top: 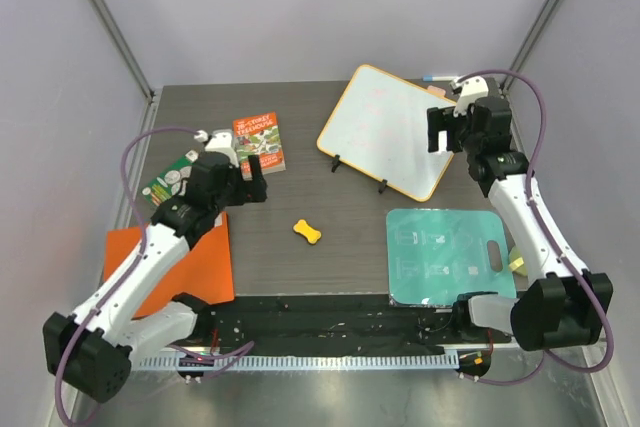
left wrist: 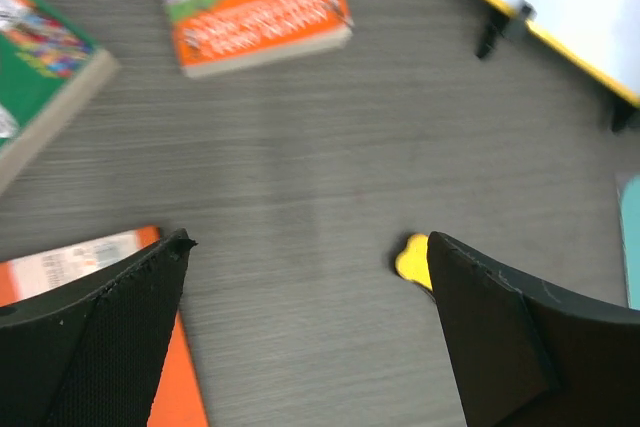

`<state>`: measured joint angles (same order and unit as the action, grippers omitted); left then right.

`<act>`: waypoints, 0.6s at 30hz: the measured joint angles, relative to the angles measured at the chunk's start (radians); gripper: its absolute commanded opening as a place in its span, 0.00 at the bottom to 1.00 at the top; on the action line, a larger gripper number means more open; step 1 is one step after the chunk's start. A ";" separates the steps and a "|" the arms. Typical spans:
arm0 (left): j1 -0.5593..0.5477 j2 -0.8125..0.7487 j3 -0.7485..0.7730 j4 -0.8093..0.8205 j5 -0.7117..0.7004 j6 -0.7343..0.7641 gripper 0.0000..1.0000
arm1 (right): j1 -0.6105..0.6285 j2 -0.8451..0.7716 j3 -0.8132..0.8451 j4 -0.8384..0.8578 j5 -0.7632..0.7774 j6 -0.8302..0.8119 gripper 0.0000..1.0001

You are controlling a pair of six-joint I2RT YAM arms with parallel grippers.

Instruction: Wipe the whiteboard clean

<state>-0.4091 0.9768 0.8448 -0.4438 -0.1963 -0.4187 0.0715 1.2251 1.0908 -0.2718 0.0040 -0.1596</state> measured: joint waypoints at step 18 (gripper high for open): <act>-0.443 0.539 0.140 -0.002 -0.027 -0.076 0.64 | -0.115 0.092 0.018 -0.045 -0.117 0.039 1.00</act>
<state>-0.8516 1.5154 0.9844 -0.4461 -0.2230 -0.4950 -0.0433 1.3167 1.1091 -0.3168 -0.1135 -0.1207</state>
